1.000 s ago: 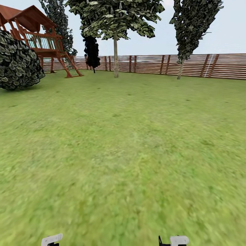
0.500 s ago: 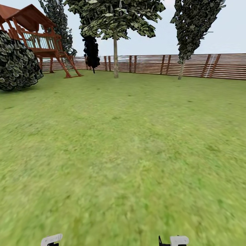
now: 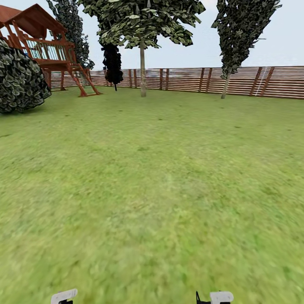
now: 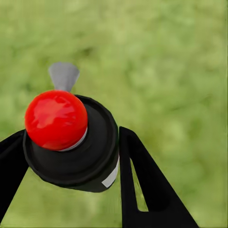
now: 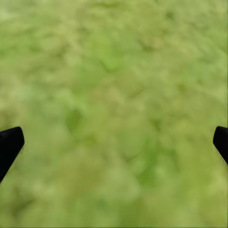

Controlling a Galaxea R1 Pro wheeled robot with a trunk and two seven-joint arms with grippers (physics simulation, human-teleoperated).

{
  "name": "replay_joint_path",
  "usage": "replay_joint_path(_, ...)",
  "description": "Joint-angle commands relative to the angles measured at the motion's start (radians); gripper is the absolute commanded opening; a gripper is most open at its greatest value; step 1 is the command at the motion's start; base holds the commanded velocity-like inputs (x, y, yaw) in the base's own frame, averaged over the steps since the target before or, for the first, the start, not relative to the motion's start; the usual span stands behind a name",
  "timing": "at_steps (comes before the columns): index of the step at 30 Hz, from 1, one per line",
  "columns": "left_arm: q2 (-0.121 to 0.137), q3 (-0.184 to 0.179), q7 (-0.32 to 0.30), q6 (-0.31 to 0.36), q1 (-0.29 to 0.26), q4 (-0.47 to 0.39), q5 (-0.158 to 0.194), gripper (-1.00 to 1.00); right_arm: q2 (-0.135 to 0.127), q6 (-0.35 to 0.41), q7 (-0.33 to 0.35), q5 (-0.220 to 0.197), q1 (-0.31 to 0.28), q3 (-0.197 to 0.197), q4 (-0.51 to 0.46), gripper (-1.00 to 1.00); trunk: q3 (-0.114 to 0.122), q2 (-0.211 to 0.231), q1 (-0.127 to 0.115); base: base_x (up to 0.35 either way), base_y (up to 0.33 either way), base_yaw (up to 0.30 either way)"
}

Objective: In the garden, pick up the pesticide atomizer on the floor and spray pesticide onto both trees until each tree trunk is fully covered.

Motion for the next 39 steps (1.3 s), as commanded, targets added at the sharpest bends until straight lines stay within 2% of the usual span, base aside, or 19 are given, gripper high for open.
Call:
replay_joint_path(1, 0.000, 0.001, -0.004, -0.003, -0.001, 0.001, 0.005, -1.00, 0.000, -0.002, -0.007, -0.002, -0.001, 0.008, 0.001, 1.00, -0.001, 0.000, 0.000, 0.337, 0.000, 0.000)
replay_joint_path(39, 0.002, 0.001, -0.003, 0.000, -0.001, 0.001, 0.007, -1.00, -0.001, -0.003, -0.011, -0.006, -0.001, 0.000, -0.012, 1.00, -0.001, 0.000, 0.000, 0.337, 0.000, 0.000)
